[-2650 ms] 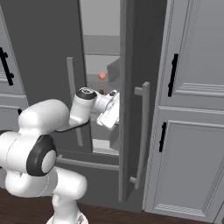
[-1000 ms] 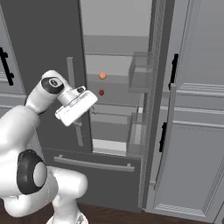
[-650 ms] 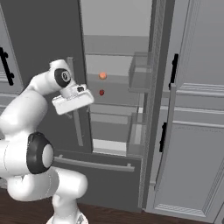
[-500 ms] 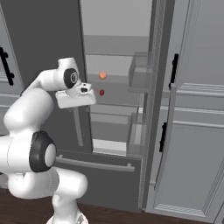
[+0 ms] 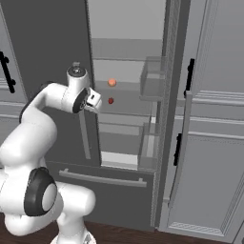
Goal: Take the strawberry from the fridge and place it on top of the pancake, located on the dining counter.
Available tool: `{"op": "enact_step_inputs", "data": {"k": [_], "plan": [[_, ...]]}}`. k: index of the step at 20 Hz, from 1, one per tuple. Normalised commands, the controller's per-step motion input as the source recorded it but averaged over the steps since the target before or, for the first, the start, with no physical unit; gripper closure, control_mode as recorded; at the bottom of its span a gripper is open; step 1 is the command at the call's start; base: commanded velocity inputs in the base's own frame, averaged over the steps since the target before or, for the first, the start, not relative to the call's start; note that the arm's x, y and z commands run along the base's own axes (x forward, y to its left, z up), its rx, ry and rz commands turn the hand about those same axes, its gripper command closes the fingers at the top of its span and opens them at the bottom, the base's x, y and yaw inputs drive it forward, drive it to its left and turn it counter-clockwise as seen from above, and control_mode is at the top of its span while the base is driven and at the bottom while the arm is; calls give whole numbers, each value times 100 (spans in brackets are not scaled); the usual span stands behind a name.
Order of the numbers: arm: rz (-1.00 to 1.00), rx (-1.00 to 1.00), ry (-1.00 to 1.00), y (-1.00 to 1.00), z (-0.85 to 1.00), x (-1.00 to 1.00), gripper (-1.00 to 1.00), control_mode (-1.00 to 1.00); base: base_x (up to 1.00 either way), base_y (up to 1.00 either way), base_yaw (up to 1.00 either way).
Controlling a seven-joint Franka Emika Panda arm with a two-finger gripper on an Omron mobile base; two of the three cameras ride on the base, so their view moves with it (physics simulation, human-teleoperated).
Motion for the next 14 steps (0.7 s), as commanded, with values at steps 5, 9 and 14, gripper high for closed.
{"op": "enact_step_inputs", "data": {"k": [5,9,14], "plan": [[0,-37,-21,29,52,26,-100,-100,0,0,0],[0,-28,-7,39,11,38,-100,-100,0,0,0],[0,1,-3,13,0,38,-100,-100,0,0,0]]}}
